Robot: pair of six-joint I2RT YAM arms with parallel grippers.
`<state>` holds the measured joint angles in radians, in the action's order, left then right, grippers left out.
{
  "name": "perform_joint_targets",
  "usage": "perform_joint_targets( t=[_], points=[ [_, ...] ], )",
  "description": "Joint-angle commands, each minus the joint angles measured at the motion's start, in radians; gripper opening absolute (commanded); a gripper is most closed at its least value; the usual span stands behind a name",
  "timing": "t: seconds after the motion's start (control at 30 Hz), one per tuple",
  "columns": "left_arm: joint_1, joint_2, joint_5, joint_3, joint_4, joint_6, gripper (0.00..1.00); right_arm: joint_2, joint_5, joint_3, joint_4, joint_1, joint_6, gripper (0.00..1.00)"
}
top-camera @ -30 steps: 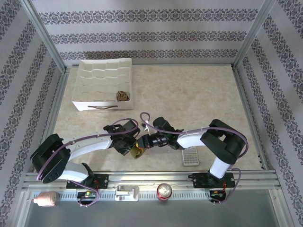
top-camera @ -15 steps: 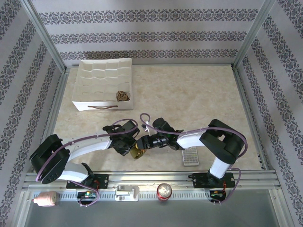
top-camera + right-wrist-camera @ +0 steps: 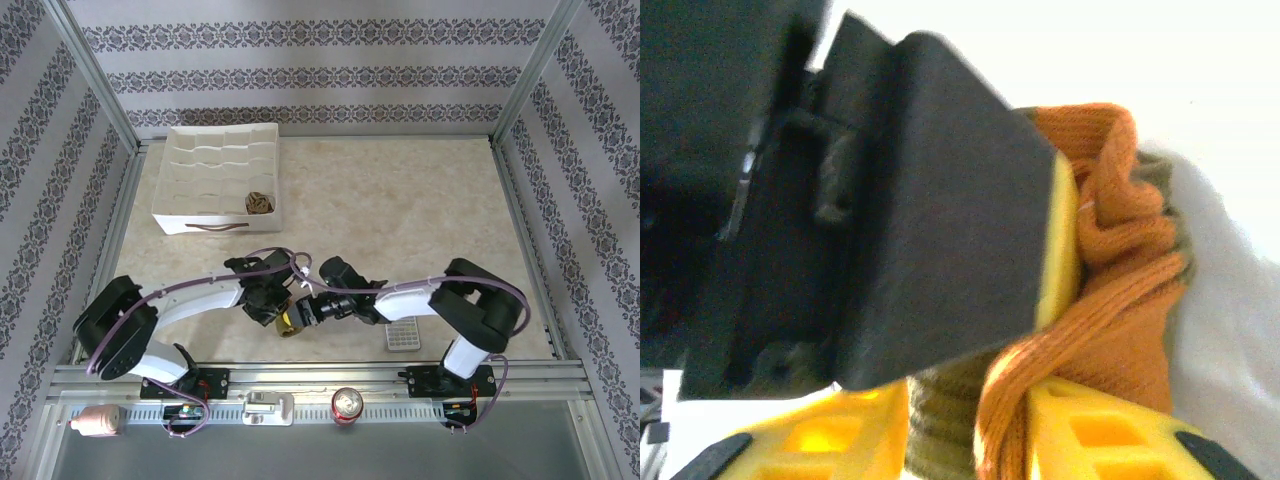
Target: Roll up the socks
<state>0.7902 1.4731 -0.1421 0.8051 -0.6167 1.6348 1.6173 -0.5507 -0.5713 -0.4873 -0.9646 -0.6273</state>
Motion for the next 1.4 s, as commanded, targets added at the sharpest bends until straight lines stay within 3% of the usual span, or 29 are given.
perform_joint_targets(
  t=[0.0, 0.1, 0.2, 0.33, 0.47, 0.8, 1.1, 1.2, 1.37],
  points=[
    [-0.008, 0.102, -0.017, 0.025, -0.143, -0.006, 0.0, -0.173, 0.203, 0.105, 0.065, -0.041, 0.141, 0.42],
    [-0.006, 0.159, -0.02, 0.066, -0.179, -0.016, 0.0, -0.415, 0.468, 0.19, 0.133, -0.12, 0.273, 0.56],
    [-0.003, 0.209, -0.007, 0.11, -0.227, -0.02, 0.0, -0.524, 0.563, 0.183, 0.257, -0.189, 0.342, 0.59],
    [0.0, 0.266, -0.001, 0.171, -0.273, -0.043, 0.0, -0.488, 0.625, 0.156, 0.262, -0.262, 0.339, 0.6],
    [0.004, 0.295, -0.018, 0.202, -0.281, -0.051, 0.0, -0.343, 0.689, 0.074, 0.236, -0.286, 0.323, 0.6],
    [0.004, 0.297, -0.041, 0.195, -0.228, -0.059, 0.0, -0.17, 0.6, 0.004, 0.133, -0.268, 0.221, 0.6],
    [0.004, 0.296, -0.057, 0.189, -0.193, -0.071, 0.0, -0.076, 0.596, -0.056, 0.165, -0.215, 0.16, 0.58],
    [0.003, 0.284, -0.06, 0.187, -0.187, -0.071, 0.0, -0.035, 0.557, -0.083, 0.194, -0.191, 0.151, 0.51],
    [0.001, 0.253, -0.052, 0.195, -0.178, -0.082, 0.0, 0.013, 0.462, -0.084, 0.261, -0.168, 0.114, 0.28]
  ],
)
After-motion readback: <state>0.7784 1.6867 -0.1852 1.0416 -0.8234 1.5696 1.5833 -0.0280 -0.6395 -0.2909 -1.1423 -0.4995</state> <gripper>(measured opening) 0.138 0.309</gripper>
